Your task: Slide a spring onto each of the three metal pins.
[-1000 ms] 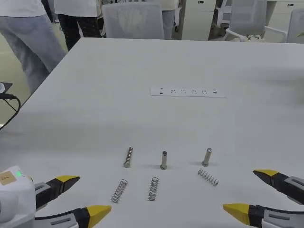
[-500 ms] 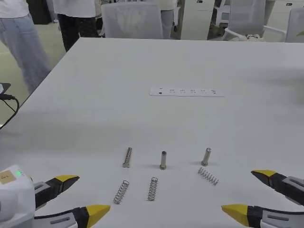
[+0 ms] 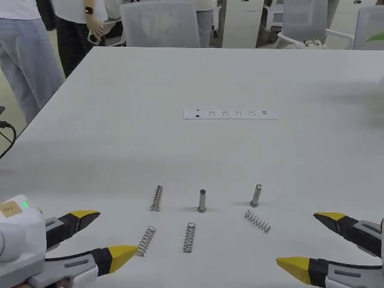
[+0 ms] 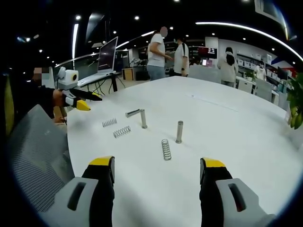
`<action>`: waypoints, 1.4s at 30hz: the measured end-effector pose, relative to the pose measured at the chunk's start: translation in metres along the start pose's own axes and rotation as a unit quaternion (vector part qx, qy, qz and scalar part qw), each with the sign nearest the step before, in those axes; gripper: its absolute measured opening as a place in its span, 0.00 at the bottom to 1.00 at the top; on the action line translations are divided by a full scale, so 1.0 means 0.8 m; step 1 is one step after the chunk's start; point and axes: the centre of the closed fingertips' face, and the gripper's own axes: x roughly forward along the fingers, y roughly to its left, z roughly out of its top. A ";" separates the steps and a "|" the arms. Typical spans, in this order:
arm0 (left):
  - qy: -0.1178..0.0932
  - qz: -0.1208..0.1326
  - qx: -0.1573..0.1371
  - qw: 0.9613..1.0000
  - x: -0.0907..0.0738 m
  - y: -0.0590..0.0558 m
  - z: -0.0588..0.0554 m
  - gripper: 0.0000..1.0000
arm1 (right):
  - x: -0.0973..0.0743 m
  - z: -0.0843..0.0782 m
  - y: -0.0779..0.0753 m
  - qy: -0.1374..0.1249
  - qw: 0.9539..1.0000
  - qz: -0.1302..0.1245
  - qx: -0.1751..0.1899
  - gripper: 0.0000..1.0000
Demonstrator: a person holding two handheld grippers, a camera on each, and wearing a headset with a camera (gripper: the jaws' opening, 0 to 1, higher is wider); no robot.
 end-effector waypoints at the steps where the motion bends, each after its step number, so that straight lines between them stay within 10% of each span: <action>1: 0.000 0.000 0.003 1.000 0.003 0.002 0.003 0.56 | 0.000 0.000 0.001 0.000 1.000 0.000 0.000 0.73; 24: 0.036 -0.003 0.030 0.999 0.085 0.031 0.043 0.48 | -0.005 0.004 0.002 -0.005 1.000 -0.011 0.002 0.72; 42: 0.082 0.033 0.010 0.996 0.132 0.056 0.035 0.39 | -0.002 0.002 0.009 -0.001 1.000 -0.008 0.001 0.72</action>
